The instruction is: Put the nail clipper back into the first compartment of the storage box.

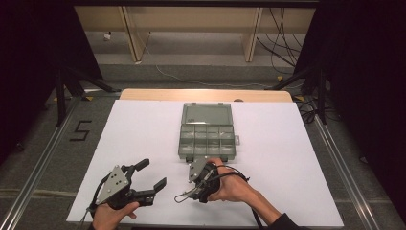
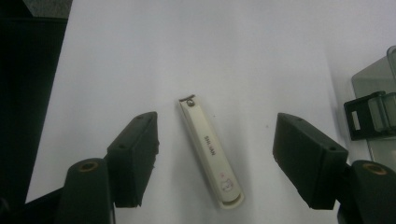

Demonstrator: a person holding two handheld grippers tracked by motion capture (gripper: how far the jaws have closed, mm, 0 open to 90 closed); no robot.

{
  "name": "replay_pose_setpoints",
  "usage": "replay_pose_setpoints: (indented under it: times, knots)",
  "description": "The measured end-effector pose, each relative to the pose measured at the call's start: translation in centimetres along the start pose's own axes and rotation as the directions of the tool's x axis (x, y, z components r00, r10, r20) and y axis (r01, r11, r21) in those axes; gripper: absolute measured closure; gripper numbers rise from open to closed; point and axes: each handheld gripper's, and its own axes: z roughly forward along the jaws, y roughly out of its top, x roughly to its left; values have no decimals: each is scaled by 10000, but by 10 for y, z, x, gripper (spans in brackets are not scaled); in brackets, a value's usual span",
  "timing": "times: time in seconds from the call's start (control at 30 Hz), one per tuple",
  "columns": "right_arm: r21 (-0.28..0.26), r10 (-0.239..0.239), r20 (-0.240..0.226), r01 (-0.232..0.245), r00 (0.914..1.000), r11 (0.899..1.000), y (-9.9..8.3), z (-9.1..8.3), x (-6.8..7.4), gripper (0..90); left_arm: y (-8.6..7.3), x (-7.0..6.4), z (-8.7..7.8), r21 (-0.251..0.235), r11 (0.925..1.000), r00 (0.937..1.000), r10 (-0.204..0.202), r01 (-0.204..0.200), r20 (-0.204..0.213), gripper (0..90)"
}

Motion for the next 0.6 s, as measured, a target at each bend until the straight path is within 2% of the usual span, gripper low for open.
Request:
replay_pose_setpoints:
  times: [0.07, 0.27, 0.43, 0.6]
  knots:
    - [22, -42, -173, 42, 9998, 10000, 1, 1, -2, 320, 0, 0, 0, 3, 10000, 10000, 0, 0, 1, 158]
    - [618, -281, -390, 304, 9988, 9976, 7, 11, -5, 328, 0, 0, 0, -129, 9999, 10000, -47, 48, 34, 158]
    - [754, -457, -499, 494, 9977, 9959, 10, 13, -7, 346, 0, 0, 0, 6, 10000, 10000, 31, -31, -12, 158]
    - [1007, -699, -594, 756, 9958, 9920, 12, 17, -7, 355, 0, 0, 0, -150, 9999, 10000, -63, 64, 26, 158]
